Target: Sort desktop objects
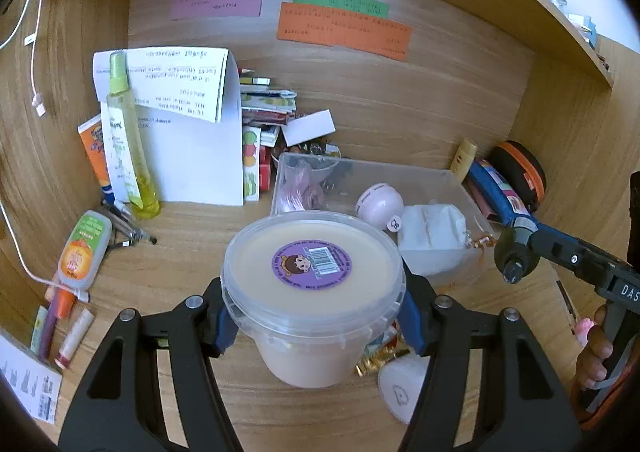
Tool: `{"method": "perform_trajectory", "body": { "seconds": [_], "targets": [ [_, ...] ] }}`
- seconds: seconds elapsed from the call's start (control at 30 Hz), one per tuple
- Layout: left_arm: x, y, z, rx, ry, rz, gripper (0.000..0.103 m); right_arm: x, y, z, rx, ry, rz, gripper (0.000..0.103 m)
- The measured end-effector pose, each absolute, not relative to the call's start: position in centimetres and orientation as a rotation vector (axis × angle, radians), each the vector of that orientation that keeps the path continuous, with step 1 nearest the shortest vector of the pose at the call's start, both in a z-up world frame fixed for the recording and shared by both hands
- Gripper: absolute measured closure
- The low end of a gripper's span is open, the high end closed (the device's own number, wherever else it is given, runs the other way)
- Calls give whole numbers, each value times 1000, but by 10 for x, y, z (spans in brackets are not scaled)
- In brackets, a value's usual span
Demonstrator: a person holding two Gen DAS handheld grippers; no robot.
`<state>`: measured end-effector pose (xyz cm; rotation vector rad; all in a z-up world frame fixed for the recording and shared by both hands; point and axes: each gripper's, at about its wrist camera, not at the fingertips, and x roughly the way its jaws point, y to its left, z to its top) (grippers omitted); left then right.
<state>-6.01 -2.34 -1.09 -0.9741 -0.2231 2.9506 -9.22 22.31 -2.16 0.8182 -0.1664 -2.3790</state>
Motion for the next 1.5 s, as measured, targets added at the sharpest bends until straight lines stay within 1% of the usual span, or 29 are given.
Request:
{"method": "perform_trajectory", "body": {
  "seconds": [0.1,0.17,0.2,0.3,0.4,0.43,0.5,0.63,0.87,1.07,1.17,1.5],
  "targets": [
    [-69,-24,-8,-968,-224,2941,39,-102,220,-22,821,-163,-2379,53],
    [-73,-25,-7,-963,-231,2934,39,-108,220,-21,827,-168,-2370,63],
    [-77,-25,-6,-961,-236,2929,39,-112,219,-21,831,-171,-2359,65],
    [-89,-23,-8,-965,-239,2913,39,-124,215,-23,838,-148,-2375,65],
    [-96,-22,-14,-993,-242,2904,39,-138,207,-38,910,-127,-2362,64],
    [-98,-22,-16,-998,-250,2898,39,-139,207,-42,928,-125,-2358,64],
    [-99,-24,-21,-1011,-272,2887,39,-139,208,-50,964,-116,-2334,59],
    [-95,-28,-27,-1012,-303,2889,39,-120,220,-68,963,-138,-2247,38],
    [-96,-31,-28,-1029,-334,2911,39,-109,222,-88,1026,-36,-2226,38],
    [-92,-32,-29,-1033,-346,2910,39,-81,219,-90,1033,128,-2142,38],
    [-90,-31,-30,-1043,-354,2899,39,-65,214,-97,1059,171,-2107,38],
    [-68,-16,-29,-1048,-311,2843,39,-28,232,-116,1129,80,-2138,38]
  ]
}}
